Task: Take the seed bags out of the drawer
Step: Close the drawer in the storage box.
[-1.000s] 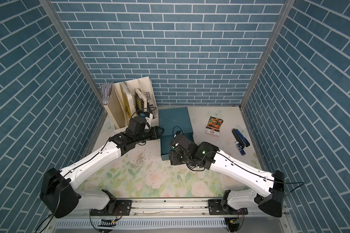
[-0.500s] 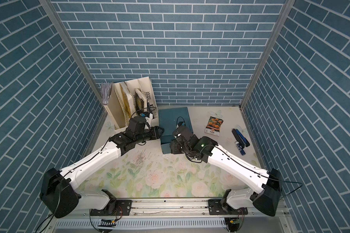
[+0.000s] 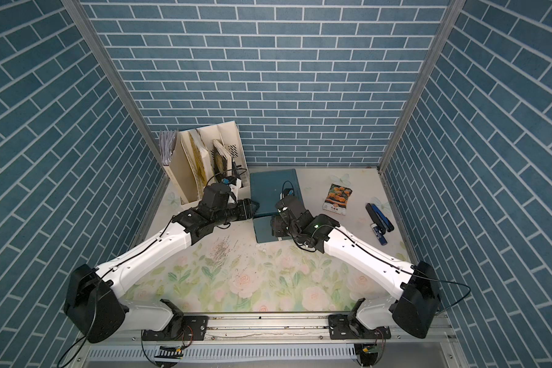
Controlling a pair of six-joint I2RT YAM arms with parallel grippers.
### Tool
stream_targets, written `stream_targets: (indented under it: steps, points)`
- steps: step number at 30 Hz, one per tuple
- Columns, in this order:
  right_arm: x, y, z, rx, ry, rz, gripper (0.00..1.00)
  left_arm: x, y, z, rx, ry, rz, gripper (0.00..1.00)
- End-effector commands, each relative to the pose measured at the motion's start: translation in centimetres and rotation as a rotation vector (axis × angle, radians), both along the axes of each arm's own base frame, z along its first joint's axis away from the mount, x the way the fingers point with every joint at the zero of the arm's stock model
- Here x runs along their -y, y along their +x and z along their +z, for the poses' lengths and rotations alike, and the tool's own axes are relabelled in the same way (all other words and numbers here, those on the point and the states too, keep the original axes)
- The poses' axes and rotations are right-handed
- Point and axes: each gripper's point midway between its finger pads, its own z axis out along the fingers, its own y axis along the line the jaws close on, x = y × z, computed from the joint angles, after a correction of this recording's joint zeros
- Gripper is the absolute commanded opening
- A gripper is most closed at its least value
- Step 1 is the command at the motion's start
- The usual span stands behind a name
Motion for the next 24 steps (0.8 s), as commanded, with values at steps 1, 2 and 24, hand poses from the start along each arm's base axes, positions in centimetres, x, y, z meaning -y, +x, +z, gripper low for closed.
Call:
stream_targets:
  steps: [1,2,24]
  points:
    - [0.6,1.7,0.7,0.081,-0.007,-0.026,0.6,-0.2,0.0,-1.8,-0.055,0.038,-0.003,0.54]
    - [0.7,2.0,0.8,0.088,-0.003,-0.033,0.6,-0.1,0.0,-1.8,-0.057,0.038,-0.006,0.54]
    - [2.5,5.2,0.7,0.097,0.013,-0.041,0.64,1.1,1.2,-1.8,-0.065,0.014,-0.016,0.54]
